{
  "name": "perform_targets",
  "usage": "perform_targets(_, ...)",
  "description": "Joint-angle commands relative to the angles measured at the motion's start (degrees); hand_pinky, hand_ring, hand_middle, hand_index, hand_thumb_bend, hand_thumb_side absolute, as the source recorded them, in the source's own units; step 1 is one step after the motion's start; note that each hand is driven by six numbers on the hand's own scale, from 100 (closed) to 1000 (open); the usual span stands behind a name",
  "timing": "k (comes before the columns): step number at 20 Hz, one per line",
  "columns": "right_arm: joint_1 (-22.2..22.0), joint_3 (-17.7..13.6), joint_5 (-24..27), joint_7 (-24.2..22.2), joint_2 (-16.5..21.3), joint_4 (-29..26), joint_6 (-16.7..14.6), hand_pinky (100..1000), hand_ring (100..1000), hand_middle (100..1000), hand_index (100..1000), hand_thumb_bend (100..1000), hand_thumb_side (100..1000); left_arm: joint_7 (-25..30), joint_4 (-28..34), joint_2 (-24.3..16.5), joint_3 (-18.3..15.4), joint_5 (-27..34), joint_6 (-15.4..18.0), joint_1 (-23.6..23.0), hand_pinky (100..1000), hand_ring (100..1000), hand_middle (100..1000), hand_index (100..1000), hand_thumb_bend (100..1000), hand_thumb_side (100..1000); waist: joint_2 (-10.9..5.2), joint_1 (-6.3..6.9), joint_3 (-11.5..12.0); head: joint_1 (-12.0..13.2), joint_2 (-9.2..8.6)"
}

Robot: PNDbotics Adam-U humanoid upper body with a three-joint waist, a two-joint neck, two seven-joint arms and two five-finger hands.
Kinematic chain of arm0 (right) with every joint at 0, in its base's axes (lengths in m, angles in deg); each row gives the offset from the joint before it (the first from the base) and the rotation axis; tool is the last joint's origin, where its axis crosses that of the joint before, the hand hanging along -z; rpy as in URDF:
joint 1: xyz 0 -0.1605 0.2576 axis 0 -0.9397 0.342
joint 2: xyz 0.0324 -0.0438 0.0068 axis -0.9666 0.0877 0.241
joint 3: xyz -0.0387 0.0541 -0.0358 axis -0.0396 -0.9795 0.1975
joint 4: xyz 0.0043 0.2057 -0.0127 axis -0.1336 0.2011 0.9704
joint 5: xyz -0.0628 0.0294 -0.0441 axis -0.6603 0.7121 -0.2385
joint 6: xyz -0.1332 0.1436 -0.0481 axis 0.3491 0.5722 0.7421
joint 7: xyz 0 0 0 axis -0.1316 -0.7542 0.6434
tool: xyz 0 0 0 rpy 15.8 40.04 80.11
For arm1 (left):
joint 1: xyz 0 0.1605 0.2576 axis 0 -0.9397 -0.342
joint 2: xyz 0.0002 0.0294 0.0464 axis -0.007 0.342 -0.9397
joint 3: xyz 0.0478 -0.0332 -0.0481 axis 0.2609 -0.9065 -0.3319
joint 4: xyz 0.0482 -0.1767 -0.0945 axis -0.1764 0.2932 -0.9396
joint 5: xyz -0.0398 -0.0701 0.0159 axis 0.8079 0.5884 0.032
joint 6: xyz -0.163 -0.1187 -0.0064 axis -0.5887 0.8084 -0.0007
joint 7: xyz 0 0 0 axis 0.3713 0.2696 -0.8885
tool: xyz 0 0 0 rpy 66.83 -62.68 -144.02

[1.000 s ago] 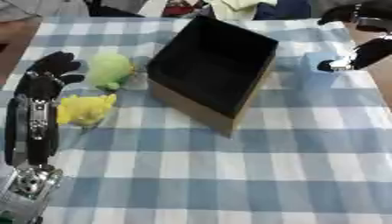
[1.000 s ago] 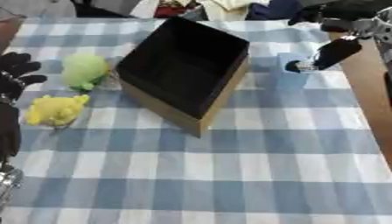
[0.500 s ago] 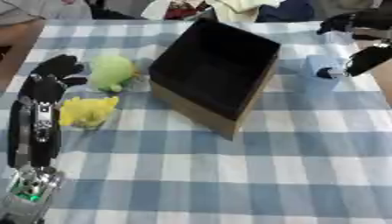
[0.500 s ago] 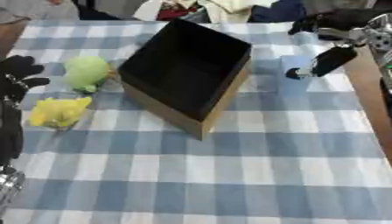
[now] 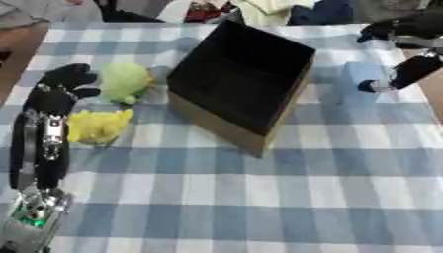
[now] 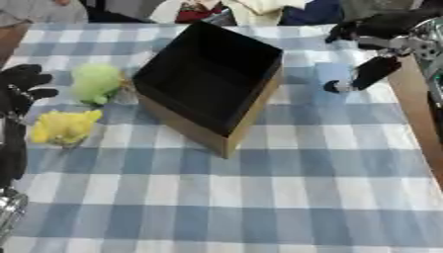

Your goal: Pick up objects on the table and place them in the box.

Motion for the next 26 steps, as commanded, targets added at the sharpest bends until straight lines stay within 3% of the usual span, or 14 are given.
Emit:
perform_targets(1, 2.0, 0.1, -1.7, -2.1, 0.4, 0.6, -2.9, 973, 1000, 986, 993, 461, 700, 0.5, 0.9, -1.3, 0.0, -0.2, 0.0, 0.3, 703, 767, 737, 817, 103, 857, -0.96, -0.05, 0.1, 0.0, -0.65)
perform_targets(13, 2.8, -0.3, -3.2, -1.9, -0.3, 4.2, -2.8, 964, 1000, 966, 999, 455, 643, 1.1, 0.9, -1.1, 0.1, -0.2, -0.1, 0.4, 703, 770, 734, 808, 100, 850, -0.54, -0.05, 0.1, -0.1, -0.85)
perform_targets(18, 3.3, -0.5, -4.3, -1.2, -0.7, 5.5, -2.3, 937, 990, 937, 991, 447, 527, 1.3, 0.9, -1.0, 0.1, -0.2, -0.3, 0.4, 703, 771, 734, 805, 100, 845, -0.42, 0.00, 0.1, -0.1, -0.88)
perform_targets(26, 3.5, -1.1, -5.8, 0.4, -1.5, 6.8, -1.2, 884, 953, 895, 977, 447, 472, 1.6, 0.9, -1.0, 0.2, -0.1, -0.2, 0.5, 702, 772, 737, 802, 100, 845, -0.32, 0.05, 0.2, -0.3, -1.11)
